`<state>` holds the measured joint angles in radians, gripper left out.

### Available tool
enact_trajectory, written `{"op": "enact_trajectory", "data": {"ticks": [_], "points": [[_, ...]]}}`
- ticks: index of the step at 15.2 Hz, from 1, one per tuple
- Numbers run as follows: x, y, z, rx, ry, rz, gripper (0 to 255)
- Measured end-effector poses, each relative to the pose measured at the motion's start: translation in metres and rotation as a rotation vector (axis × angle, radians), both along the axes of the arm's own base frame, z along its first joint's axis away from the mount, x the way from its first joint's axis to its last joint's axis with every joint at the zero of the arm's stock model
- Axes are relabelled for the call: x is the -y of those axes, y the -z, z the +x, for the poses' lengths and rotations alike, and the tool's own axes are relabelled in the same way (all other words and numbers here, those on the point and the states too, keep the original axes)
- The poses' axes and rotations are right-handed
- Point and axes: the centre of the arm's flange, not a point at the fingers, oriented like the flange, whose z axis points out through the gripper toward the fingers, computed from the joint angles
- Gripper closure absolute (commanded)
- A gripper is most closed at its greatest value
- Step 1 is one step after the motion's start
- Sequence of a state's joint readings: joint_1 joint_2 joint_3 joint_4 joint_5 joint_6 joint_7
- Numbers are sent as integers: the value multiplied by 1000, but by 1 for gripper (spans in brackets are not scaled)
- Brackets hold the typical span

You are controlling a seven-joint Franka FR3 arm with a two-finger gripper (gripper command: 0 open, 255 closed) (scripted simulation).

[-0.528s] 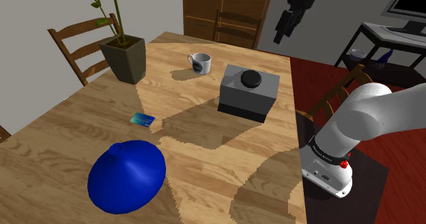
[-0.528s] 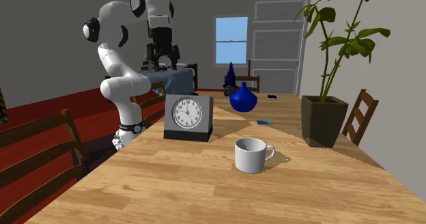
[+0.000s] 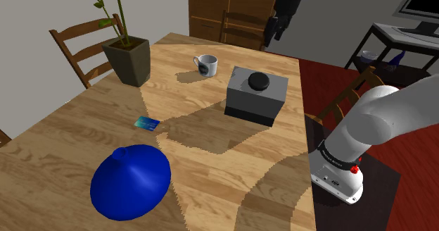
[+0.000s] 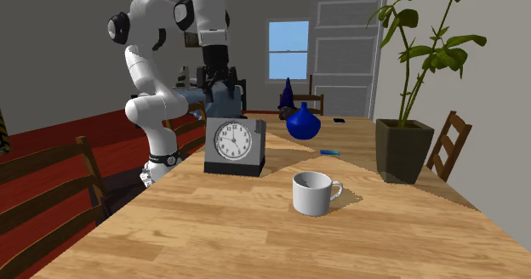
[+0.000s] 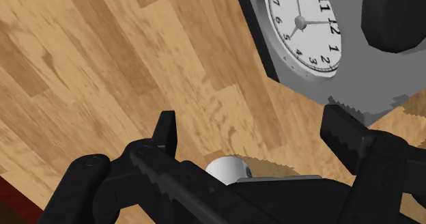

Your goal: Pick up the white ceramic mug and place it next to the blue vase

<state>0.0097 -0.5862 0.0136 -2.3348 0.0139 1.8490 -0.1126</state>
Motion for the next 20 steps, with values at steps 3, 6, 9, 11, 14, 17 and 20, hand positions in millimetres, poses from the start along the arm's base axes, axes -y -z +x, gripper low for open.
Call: {"op": "enact_trajectory", "data": {"ticks": [3,6,9,11,14,17,20], "points": [[-1,20,33,-3,-5,6,0],[-1,40,68,-6,-11,13,0],[4,58,106,-8,-16,19,0],[4,70,128,-9,-20,23,0],[6,87,163,-12,-25,30,0],[5,106,198,-15,-30,36,0],[9,126,232,-17,-35,42,0]]}}
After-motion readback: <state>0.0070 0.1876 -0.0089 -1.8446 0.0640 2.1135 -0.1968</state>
